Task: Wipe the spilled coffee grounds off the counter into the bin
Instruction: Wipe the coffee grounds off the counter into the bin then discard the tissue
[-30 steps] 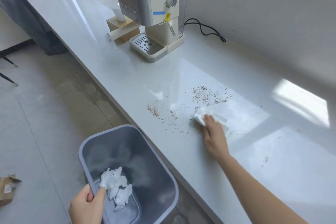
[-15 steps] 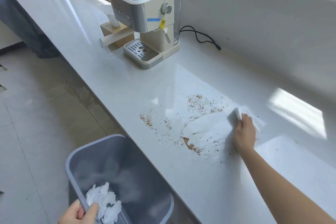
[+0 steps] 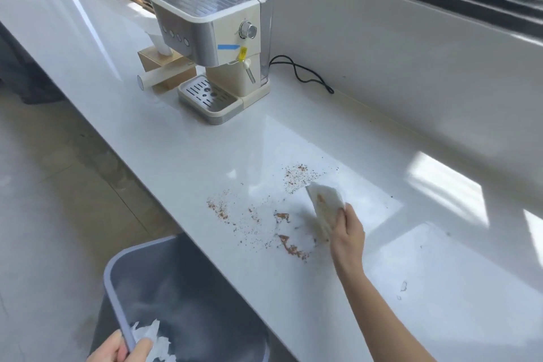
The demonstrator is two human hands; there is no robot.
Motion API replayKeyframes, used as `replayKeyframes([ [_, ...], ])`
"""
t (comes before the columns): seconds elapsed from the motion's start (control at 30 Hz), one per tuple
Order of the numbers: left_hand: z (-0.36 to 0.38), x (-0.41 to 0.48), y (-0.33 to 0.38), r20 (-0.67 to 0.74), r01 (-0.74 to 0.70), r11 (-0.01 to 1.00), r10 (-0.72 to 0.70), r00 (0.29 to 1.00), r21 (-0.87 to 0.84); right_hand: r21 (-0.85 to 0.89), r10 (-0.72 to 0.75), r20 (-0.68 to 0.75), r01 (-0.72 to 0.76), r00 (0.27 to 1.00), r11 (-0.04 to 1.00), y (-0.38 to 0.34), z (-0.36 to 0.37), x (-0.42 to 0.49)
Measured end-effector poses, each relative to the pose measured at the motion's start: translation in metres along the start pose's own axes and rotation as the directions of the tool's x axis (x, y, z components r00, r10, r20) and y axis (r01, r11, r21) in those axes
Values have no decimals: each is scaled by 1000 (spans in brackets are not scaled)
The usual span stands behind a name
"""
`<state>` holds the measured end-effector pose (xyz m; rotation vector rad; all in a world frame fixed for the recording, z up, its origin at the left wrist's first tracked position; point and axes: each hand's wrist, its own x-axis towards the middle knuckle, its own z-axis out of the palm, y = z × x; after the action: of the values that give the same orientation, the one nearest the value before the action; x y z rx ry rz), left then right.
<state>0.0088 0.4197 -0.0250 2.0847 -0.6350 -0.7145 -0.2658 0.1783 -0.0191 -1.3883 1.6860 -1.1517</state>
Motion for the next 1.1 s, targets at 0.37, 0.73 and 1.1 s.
replayKeyframes([
  [0.37, -2, 10, 3, -31, 93, 995, -92, 995, 33, -238, 207, -112, -228, 972, 944, 59, -55, 4],
  [0.73, -13, 16, 23, 67, 138, 990, -137, 988, -11, -13, 234, -71, -236, 970, 972, 7, 31, -88],
  [1.1, -12, 15, 27, 37, 132, 991, -131, 991, 2, -678, 103, -159, -185, 982, 712, 74, -146, 35],
])
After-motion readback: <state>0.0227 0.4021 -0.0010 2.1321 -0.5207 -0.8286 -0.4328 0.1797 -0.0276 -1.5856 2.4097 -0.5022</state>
